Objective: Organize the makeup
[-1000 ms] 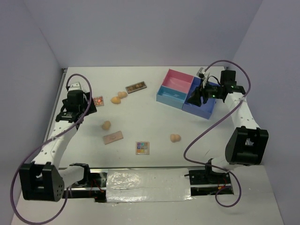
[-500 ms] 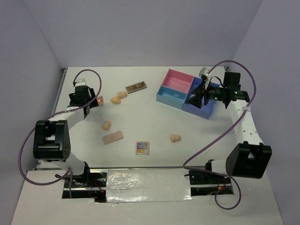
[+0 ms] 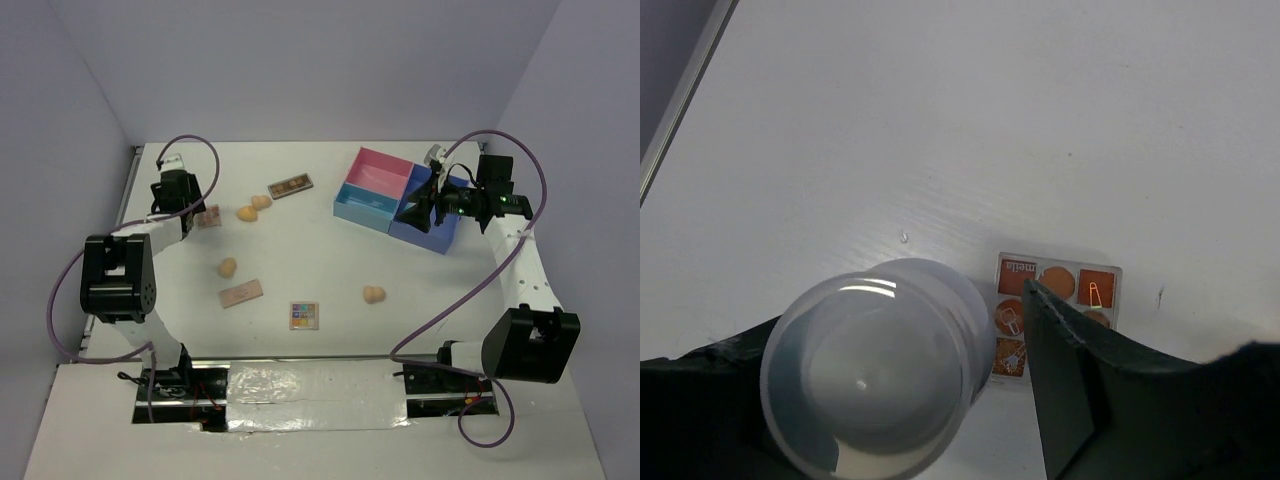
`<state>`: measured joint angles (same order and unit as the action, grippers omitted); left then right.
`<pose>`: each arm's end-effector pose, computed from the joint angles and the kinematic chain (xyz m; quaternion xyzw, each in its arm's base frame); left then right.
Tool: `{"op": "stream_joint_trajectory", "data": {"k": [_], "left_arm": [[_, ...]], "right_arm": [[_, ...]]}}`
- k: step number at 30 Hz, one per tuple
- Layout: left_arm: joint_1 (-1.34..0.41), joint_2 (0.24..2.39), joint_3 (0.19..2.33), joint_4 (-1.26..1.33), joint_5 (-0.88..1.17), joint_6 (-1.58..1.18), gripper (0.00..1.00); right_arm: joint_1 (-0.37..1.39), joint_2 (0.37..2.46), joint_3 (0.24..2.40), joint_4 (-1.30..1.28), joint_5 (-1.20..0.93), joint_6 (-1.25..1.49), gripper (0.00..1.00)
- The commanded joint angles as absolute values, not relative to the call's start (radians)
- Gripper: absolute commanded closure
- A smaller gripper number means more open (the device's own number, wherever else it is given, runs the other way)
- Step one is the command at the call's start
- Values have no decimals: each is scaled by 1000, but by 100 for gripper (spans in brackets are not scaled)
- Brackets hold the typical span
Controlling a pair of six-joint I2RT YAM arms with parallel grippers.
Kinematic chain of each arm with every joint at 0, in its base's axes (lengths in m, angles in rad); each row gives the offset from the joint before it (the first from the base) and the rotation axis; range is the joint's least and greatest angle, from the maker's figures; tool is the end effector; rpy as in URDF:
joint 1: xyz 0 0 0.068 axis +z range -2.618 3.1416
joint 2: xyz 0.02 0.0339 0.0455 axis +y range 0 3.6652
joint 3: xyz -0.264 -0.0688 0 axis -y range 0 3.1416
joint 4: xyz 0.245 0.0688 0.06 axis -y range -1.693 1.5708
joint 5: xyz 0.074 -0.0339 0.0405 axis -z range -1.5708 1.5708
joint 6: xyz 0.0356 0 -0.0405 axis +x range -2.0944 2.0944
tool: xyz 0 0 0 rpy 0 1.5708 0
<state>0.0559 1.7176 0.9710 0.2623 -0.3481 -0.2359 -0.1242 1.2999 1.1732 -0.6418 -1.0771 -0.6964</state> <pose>0.3730 0.0330 0.2023 -0.2111 0.8211 0.1019 0.5204 0.2671 -0.0018 0.3333 -0.4152 0.7017 0.2993 0.4957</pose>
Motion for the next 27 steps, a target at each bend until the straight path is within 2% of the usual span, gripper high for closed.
{"op": "stream_joint_trajectory", "data": {"k": [1, 4, 7, 8, 10, 12, 13, 14, 16, 17, 24, 27], "left_arm": [[64, 1746, 1020, 319, -359, -227, 28], [66, 1753, 1029, 324, -351, -224, 33], [69, 1755, 1031, 325, -347, -224, 46], [71, 1752, 1028, 325, -347, -225, 56], [74, 1737, 1014, 336, -338, -227, 66], [74, 1711, 1000, 336, -309, -219, 83], [75, 1700, 997, 328, -308, -216, 83], [74, 1686, 996, 322, -289, -212, 91], [75, 1632, 991, 304, -266, -206, 95], [75, 1609, 997, 260, -233, -206, 100], [74, 1421, 1130, -63, 26, -359, 100], [74, 1364, 1140, -143, 148, -460, 100]], "right_arm": [[-117, 1292, 1218, -646, -1085, -692, 31], [-117, 1292, 1218, -650, -1078, -693, 31], [-117, 1292, 1216, -649, -1075, -683, 30], [-117, 1293, 1216, -646, -1075, -675, 30], [-117, 1293, 1216, -641, -1075, -658, 30], [-117, 1290, 1212, -634, -1077, -647, 30], [-117, 1289, 1210, -634, -1075, -647, 30], [-117, 1287, 1210, -635, -1074, -646, 30], [-117, 1282, 1212, -649, -1072, -649, 31], [-115, 1284, 1212, -653, -1071, -652, 31], [-6, 1284, 1184, -674, -947, -657, 31], [126, 1289, 1169, -622, -839, -611, 31]]}}
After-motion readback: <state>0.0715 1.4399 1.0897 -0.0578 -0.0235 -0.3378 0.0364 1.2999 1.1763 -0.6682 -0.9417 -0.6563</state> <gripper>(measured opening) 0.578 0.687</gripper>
